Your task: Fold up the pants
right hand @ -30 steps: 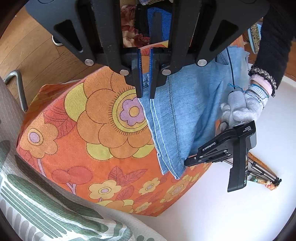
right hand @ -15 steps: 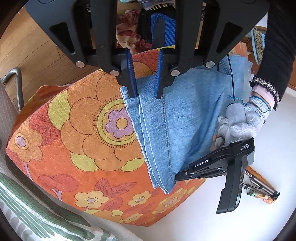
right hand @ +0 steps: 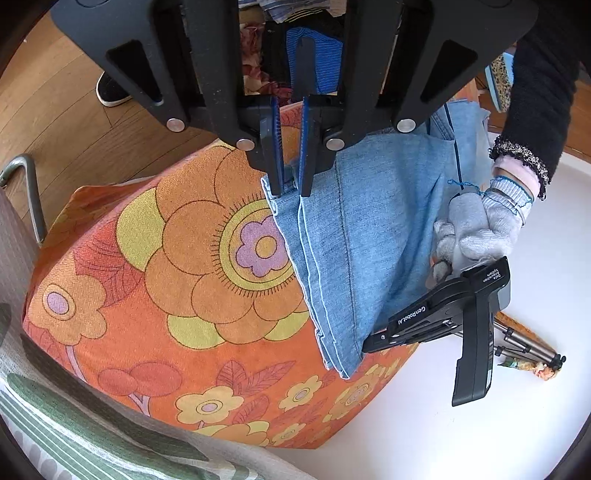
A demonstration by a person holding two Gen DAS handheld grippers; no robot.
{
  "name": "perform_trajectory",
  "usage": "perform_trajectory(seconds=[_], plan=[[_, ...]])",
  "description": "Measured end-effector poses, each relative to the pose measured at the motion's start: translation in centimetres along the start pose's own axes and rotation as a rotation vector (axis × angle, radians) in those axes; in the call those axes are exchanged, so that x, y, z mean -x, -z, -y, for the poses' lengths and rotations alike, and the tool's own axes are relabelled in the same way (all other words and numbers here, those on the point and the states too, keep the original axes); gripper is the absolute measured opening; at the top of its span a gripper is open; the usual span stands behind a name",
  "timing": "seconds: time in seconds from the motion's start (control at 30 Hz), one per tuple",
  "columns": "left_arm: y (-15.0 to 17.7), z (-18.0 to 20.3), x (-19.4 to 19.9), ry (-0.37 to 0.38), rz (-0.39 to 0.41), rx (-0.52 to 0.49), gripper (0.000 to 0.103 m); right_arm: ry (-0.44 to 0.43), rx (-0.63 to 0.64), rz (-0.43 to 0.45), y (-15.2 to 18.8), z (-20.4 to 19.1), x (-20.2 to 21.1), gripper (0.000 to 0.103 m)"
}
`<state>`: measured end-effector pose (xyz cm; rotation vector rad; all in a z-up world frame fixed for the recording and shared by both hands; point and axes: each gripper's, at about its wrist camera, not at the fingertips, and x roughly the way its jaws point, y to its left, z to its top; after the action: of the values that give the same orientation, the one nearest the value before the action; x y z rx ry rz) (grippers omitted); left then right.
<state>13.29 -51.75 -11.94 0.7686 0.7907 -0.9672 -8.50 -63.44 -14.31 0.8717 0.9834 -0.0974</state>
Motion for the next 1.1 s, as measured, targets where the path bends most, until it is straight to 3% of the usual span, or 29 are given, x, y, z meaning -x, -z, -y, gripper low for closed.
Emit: perform_trajectory(seconds=[0.1,0.17,0.23,0.3,0.37,0.5,0.83,0.97,1.1], plan=[[-0.1,-0.1,0.0,0.002,-0.007,0.006,0.002,-0.017,0.001,-0.002,0.1,0.0,0.0,0.026],[-0.2,-0.3,0.0,0.008,-0.024,0.021,0.007,-0.013,0.006,-0.005,0.2,-0.2,-0.3,0.027],[-0.2,-0.6,0.2,0.007,-0.032,0.036,0.025,-0.005,0.013,-0.003,0.2,-0.3,-0.4,0.027],[-0.1,-1.0,1.0,0.006,-0.022,0.051,0.031,-0.003,0.016,0.0,0.1,-0.4,-0.6,0.027],[0.2,-1.1,2.4,0.006,-0.001,0.056,0.031,0.005,0.026,0.005,0.1,-0.5,-0.6,0.024],[1.8,0.2,6.0,0.06,0.047,0.032,0.031,0.004,0.031,0.015,0.2,-0.4,-0.5,0.007],[8.4,9.6,10.9,0.26,0.013,-0.135,0.031,-0.05,-0.066,0.033,-0.5,1.5,0.6,0.008],[9.9,13.2,10.8,0.225,0.0,-0.262,0.031,-0.082,-0.079,0.015,-0.2,1.6,0.7,0.011],[10.0,13.4,9.2,0.232,-0.043,-0.221,0.031,-0.074,-0.076,-0.001,0.0,1.2,0.2,0.011]])
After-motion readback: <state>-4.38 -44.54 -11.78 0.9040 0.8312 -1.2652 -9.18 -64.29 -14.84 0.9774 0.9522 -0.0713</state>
